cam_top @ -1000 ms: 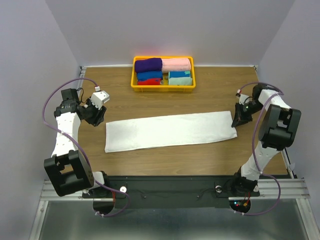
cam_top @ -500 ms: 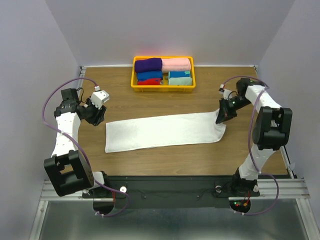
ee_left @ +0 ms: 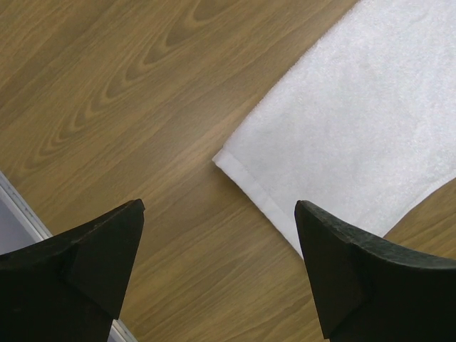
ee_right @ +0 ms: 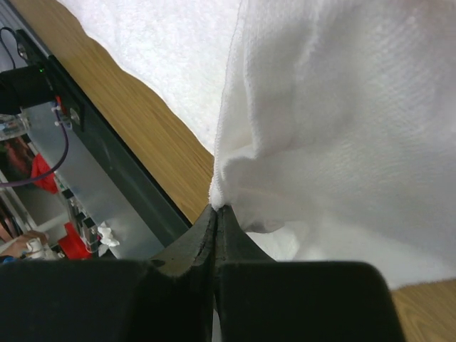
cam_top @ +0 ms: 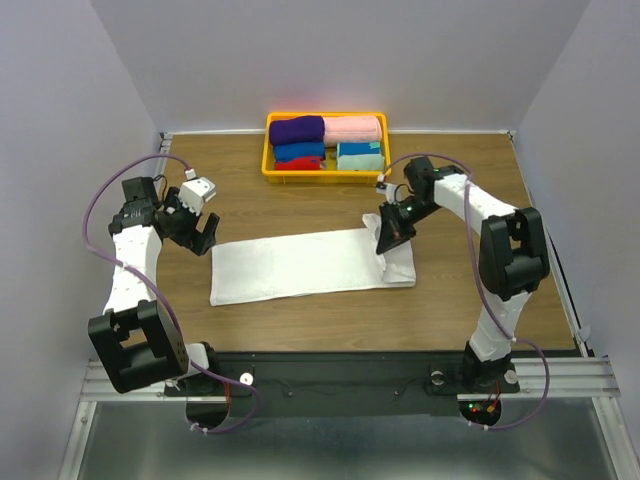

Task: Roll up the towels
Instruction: Fold the towel

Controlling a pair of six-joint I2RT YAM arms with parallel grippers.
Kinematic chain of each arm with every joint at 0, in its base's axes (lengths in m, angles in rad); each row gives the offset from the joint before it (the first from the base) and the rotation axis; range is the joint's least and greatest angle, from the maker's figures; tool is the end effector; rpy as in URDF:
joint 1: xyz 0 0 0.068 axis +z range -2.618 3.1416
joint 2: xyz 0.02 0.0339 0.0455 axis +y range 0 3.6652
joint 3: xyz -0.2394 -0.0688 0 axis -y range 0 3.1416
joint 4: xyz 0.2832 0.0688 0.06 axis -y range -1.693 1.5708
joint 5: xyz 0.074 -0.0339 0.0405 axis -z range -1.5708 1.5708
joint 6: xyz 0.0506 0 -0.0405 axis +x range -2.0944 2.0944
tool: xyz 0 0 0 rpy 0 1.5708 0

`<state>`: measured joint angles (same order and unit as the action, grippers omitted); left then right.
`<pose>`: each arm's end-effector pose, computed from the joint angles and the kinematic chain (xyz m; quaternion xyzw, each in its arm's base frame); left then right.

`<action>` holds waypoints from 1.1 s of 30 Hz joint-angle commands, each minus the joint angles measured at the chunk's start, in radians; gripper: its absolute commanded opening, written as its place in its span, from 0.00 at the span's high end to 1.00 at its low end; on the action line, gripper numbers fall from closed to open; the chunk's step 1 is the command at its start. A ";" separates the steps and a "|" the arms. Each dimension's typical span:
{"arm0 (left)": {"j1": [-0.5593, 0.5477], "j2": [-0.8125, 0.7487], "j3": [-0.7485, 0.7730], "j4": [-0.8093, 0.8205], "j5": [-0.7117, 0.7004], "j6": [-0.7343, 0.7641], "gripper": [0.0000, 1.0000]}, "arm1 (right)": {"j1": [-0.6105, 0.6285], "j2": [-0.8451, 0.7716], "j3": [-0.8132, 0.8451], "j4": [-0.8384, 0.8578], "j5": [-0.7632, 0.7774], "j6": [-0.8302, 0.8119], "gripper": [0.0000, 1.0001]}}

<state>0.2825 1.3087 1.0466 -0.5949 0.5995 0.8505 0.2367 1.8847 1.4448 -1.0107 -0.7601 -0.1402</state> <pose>0.3180 0.0626 0.2418 0.3499 0.8304 -0.0543 0.4301 0.3700 0.1251 0.1650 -0.1955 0.9064 0.3726 0.0378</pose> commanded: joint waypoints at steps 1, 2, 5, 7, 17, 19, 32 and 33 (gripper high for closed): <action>-0.003 -0.040 -0.014 0.021 0.011 -0.033 0.01 | 0.099 0.047 0.022 0.135 -0.038 0.119 0.99; -0.003 -0.040 -0.014 0.023 0.011 -0.036 0.01 | 0.111 0.054 0.025 0.144 -0.035 0.129 0.99; -0.005 -0.037 -0.013 0.041 0.014 -0.070 0.01 | 0.163 0.071 0.034 0.202 -0.008 0.180 0.99; -0.005 -0.031 -0.014 0.046 0.020 -0.082 0.01 | 0.179 0.089 0.043 0.215 -0.001 0.203 0.99; -0.003 -0.048 -0.049 0.069 0.002 -0.080 0.01 | 0.231 0.137 0.075 0.251 0.021 0.251 0.99; -0.003 -0.048 -0.051 0.069 0.000 -0.079 0.01 | 0.237 0.145 0.080 0.259 0.018 0.257 1.00; -0.003 -0.040 -0.056 0.072 -0.020 -0.076 0.01 | 0.269 0.209 0.088 0.293 0.016 0.257 0.99; -0.003 -0.039 -0.057 0.072 -0.023 -0.074 0.01 | 0.270 0.214 0.092 0.293 0.016 0.257 0.99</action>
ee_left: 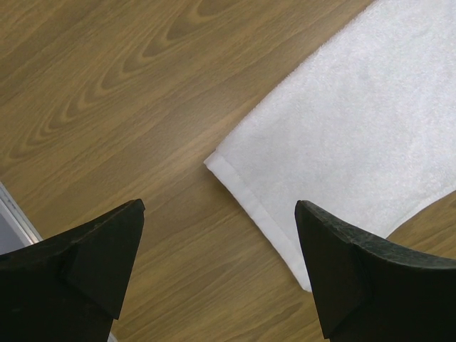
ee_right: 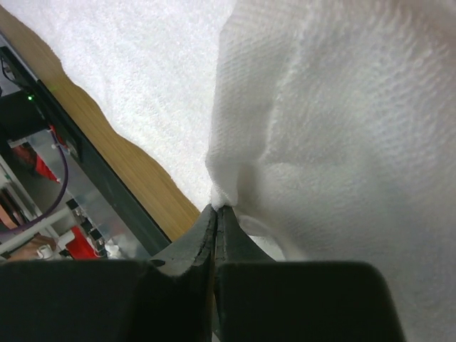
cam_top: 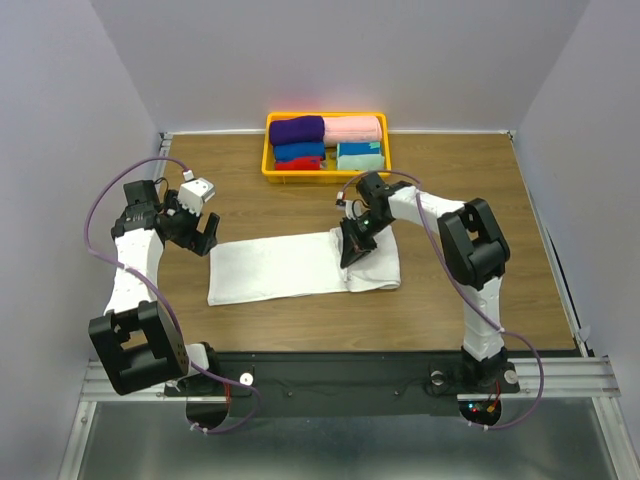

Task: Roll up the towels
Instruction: Fold the towel

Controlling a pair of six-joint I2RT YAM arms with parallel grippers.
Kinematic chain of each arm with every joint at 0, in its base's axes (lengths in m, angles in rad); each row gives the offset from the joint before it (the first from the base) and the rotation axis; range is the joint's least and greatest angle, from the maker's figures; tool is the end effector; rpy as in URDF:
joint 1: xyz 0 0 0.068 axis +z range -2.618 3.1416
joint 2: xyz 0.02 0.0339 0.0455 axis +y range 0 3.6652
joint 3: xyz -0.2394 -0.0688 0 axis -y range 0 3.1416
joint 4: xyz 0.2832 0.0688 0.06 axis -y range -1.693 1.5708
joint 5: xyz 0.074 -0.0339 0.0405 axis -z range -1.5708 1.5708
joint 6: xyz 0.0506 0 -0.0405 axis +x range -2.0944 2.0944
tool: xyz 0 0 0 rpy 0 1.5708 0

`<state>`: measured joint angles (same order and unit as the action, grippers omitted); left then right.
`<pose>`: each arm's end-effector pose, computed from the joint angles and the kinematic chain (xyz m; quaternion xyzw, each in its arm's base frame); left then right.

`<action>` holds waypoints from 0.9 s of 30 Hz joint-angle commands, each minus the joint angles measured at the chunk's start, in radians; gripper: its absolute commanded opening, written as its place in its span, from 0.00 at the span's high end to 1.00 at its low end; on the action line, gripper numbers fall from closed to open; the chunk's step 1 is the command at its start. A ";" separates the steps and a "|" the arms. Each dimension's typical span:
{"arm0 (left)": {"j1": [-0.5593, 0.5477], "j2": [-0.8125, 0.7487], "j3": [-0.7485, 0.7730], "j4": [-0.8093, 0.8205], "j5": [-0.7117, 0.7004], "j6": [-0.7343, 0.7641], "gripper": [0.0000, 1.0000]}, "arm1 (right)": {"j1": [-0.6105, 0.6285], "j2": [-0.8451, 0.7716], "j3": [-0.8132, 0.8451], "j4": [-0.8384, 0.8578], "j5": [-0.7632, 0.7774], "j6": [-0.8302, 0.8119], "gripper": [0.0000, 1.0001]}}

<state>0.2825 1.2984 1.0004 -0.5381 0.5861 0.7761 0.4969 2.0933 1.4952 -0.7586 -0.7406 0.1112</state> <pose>0.3168 0.0628 0.2321 0.3189 0.8411 -0.0591 0.4329 0.3626 0.2354 0.1023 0.2156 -0.9023 -0.3731 0.0127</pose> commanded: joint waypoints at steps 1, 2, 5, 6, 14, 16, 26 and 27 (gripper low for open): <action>-0.005 -0.028 -0.013 0.007 -0.008 0.006 0.01 | 0.009 0.008 0.045 0.041 -0.017 0.005 0.99; -0.005 -0.028 -0.013 0.006 -0.008 0.008 0.01 | 0.009 0.016 0.054 0.038 -0.028 0.007 0.93; -0.023 -0.030 -0.020 -0.013 -0.012 0.025 0.01 | 0.009 -0.012 0.054 0.033 -0.069 -0.007 0.55; -0.038 -0.034 -0.026 -0.013 -0.022 0.029 0.01 | 0.008 -0.030 0.053 0.022 -0.077 -0.014 0.49; -0.262 -0.016 -0.135 0.042 -0.235 -0.026 0.07 | -0.079 -0.207 0.143 -0.200 0.078 -0.292 0.52; -0.279 0.034 -0.120 0.053 -0.242 -0.055 0.16 | -0.127 -0.199 0.140 -0.228 0.163 -0.350 0.64; -0.393 0.243 -0.054 0.079 -0.275 -0.144 0.48 | -0.133 -0.052 0.076 -0.199 0.333 -0.504 0.83; -0.393 0.277 -0.042 0.078 -0.273 -0.149 0.53 | -0.133 -0.039 0.047 -0.188 0.337 -0.508 0.84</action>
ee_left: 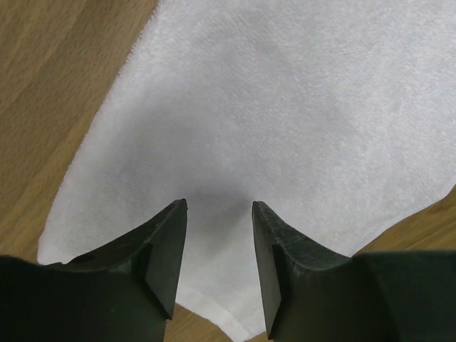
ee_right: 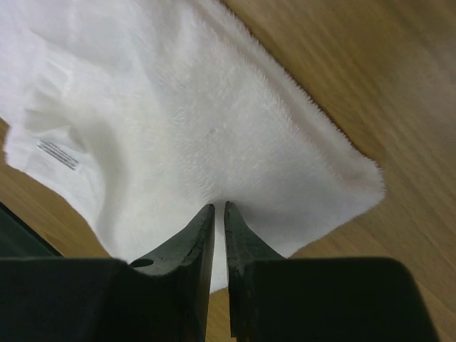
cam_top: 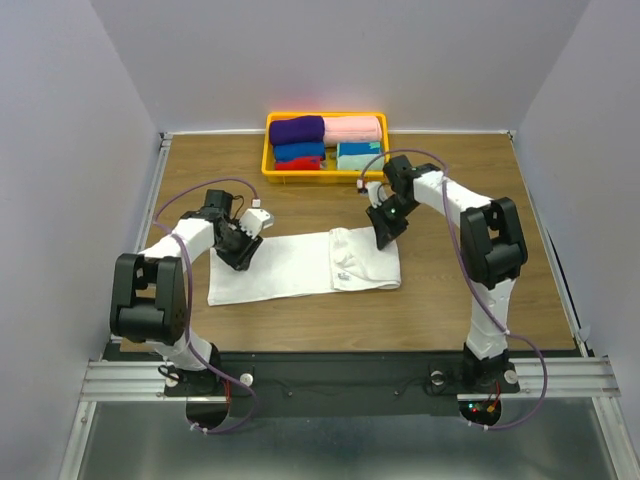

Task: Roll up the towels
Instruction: Fold the towel

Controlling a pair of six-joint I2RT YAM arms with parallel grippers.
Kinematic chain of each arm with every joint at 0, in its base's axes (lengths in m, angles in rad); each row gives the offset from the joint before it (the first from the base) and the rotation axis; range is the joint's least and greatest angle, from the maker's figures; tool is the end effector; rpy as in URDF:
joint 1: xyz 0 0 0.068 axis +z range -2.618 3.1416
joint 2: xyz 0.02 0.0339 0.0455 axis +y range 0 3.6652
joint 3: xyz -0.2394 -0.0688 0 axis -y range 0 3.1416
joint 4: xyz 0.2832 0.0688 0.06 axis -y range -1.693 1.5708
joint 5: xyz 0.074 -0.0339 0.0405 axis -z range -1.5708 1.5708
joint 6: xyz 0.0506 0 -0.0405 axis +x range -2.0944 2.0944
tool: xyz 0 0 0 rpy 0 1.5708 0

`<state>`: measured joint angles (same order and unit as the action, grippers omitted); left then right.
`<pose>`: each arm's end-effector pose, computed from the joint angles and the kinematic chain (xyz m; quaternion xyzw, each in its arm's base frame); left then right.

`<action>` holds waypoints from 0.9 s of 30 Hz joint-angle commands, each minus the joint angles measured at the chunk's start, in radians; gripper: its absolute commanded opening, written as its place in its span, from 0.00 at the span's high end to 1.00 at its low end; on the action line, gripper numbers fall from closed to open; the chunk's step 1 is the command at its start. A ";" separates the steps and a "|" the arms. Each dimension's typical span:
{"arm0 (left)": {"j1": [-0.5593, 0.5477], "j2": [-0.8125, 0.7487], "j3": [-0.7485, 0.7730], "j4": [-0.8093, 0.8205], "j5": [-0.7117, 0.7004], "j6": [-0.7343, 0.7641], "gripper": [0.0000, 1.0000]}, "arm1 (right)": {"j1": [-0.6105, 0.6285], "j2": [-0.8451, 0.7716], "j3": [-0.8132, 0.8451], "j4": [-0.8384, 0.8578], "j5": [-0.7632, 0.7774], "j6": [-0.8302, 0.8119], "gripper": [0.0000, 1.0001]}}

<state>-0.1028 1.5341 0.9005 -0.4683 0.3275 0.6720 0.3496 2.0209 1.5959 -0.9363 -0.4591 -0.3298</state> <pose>0.3266 -0.0501 0.1247 0.3976 0.8742 -0.0878 0.2645 0.3979 0.1689 0.1502 -0.3451 0.9052 0.2273 0.0996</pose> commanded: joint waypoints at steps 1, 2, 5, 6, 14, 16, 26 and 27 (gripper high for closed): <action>-0.008 0.055 0.064 0.007 -0.015 -0.054 0.55 | 0.014 0.038 -0.072 -0.006 0.059 -0.075 0.84; -0.008 0.069 0.070 0.007 -0.015 -0.058 0.55 | 0.012 0.038 -0.088 -0.004 0.059 -0.077 0.84; -0.008 0.109 0.097 0.008 -0.002 -0.074 0.55 | 0.015 0.000 -0.145 -0.001 0.065 -0.090 0.83; -0.008 0.118 0.100 0.011 0.001 -0.075 0.55 | 0.015 -0.020 -0.151 0.005 0.066 -0.091 0.83; -0.008 0.120 0.095 0.020 0.008 -0.081 0.55 | 0.017 -0.151 -0.090 0.048 0.040 -0.009 0.82; -0.008 0.115 0.094 0.020 0.011 -0.081 0.55 | 0.034 -0.159 -0.086 0.048 0.033 0.000 0.82; -0.009 0.121 0.104 0.023 0.021 -0.086 0.53 | 0.150 -0.076 -0.090 0.073 0.029 0.026 0.89; -0.008 0.121 0.104 0.023 0.024 -0.084 0.53 | 0.157 -0.070 -0.091 0.080 0.030 0.028 0.89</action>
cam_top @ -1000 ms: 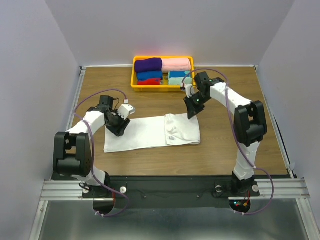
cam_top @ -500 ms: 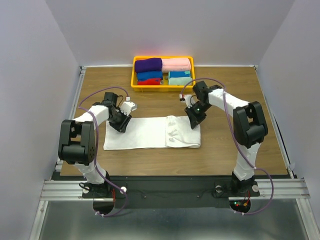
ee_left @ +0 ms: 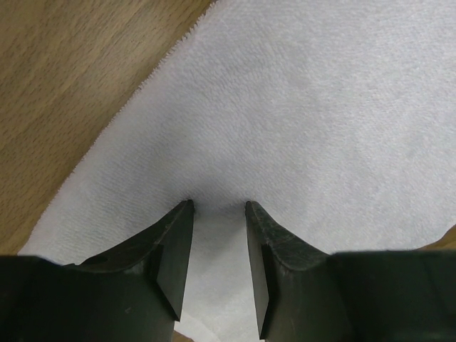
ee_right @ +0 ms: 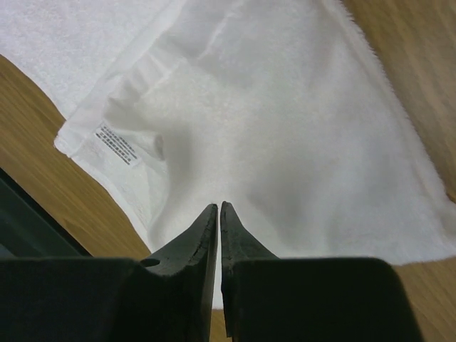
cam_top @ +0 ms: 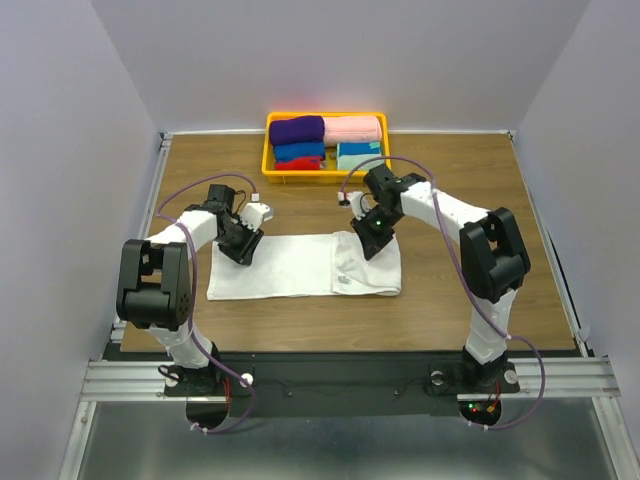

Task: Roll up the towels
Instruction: Fold the towel

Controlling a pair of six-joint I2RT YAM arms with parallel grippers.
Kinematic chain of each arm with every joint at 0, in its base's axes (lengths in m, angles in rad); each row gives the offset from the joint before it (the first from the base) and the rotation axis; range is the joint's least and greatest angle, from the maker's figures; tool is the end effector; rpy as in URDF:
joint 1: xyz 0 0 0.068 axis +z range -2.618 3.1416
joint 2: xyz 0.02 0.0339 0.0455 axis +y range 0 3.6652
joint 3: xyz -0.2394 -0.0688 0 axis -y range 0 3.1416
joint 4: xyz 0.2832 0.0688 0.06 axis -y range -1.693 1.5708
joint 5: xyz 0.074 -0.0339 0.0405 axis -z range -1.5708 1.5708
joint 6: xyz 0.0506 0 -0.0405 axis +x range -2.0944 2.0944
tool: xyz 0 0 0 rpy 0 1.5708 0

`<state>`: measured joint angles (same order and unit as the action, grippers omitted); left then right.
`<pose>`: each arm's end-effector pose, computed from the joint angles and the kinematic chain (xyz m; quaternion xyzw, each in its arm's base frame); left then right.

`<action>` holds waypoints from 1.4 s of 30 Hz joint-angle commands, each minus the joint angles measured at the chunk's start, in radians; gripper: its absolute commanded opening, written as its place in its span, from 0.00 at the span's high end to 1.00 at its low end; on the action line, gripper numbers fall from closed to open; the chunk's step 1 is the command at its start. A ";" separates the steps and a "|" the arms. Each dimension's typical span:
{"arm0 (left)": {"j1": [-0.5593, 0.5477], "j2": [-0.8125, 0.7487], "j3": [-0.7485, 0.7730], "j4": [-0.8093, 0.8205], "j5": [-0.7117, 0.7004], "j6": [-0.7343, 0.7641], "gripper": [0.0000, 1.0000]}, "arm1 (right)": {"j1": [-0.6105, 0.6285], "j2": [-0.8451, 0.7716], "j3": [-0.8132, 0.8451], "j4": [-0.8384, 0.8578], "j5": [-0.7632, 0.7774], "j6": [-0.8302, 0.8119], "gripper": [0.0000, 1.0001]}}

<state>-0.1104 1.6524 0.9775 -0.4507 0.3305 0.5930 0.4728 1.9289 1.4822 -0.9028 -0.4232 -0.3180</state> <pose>0.3467 -0.0549 0.1120 0.3655 0.8906 -0.1038 0.2498 0.3570 0.2059 0.1523 -0.3957 0.8878 0.2165 0.0915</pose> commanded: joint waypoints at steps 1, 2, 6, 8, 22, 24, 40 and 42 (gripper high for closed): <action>0.000 0.003 0.026 0.004 0.022 -0.005 0.52 | 0.042 0.031 0.023 0.051 -0.008 0.016 0.90; 0.000 0.003 0.024 0.006 0.024 -0.005 0.52 | 0.047 0.036 0.023 0.053 -0.009 0.017 0.90; 0.000 0.000 0.017 0.004 0.022 0.001 0.52 | 0.085 0.036 0.009 0.053 -0.017 0.014 0.88; 0.000 -0.002 0.015 0.004 0.021 0.002 0.52 | 0.121 0.022 -0.014 0.050 -0.020 0.005 0.85; 0.000 -0.008 0.044 -0.023 0.050 0.010 0.51 | 0.205 -0.050 -0.022 -0.021 -0.068 -0.016 0.57; -0.003 -0.028 0.035 -0.022 0.062 0.011 0.51 | 0.164 -0.067 0.003 -0.019 -0.049 -0.016 0.58; -0.101 0.153 0.148 0.032 0.010 -0.019 0.55 | -0.008 0.024 -0.184 -0.021 0.110 -0.142 0.71; -0.117 0.219 0.229 0.032 0.004 -0.019 0.55 | 0.001 0.010 -0.215 -0.053 0.043 -0.132 0.71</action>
<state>-0.1978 1.7752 1.1202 -0.4545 0.3332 0.5785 0.4545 1.9369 1.3502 -0.8978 -0.3023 -0.4438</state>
